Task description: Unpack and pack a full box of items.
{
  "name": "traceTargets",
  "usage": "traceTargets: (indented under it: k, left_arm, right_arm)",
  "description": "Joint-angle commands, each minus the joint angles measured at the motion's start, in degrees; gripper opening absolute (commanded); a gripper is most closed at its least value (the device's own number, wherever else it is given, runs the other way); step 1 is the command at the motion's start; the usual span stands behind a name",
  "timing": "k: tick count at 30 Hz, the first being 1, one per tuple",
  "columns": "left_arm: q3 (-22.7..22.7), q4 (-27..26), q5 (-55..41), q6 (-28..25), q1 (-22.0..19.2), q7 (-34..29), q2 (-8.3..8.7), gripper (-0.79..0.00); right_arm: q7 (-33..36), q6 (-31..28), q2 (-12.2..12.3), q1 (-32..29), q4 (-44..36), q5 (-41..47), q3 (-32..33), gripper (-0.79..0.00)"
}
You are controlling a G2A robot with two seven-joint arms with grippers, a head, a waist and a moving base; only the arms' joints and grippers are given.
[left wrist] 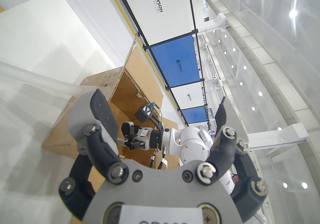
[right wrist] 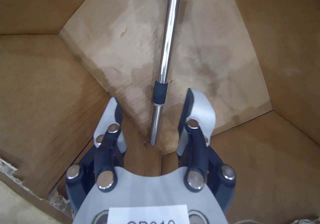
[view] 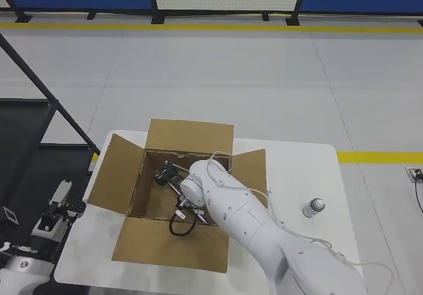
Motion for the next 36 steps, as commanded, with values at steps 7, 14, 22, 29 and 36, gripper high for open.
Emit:
traceTargets:
  k: [7,14,22,29,36]
  left_arm:
    - [0.0,0.0,0.0,0.0,0.0,0.0,0.00,0.000]
    - [0.0,0.0,0.0,0.0,0.0,0.0,0.00,0.000]
    - [0.0,0.0,0.0,0.0,0.0,0.0,0.00,0.000]
    - [0.0,0.0,0.0,0.0,0.0,0.0,0.00,0.000]
    - [0.0,0.0,0.0,0.0,0.0,0.0,0.00,0.000]
  right_arm:
    - [-0.8,-0.4,0.6,0.2,-0.2,-0.5,1.5,0.000]
    - [-3.7,-2.6,2.0,1.2,-3.3,-0.5,3.7,0.000]
    - [-1.5,-0.2,7.0,-1.3,-20.7,-3.9,7.4,0.000]
    - [8.9,13.7,17.8,-16.0,-59.2,-21.6,16.4,0.000]
    - [26.3,18.9,27.1,-42.1,-101.0,-50.9,33.1,0.000]
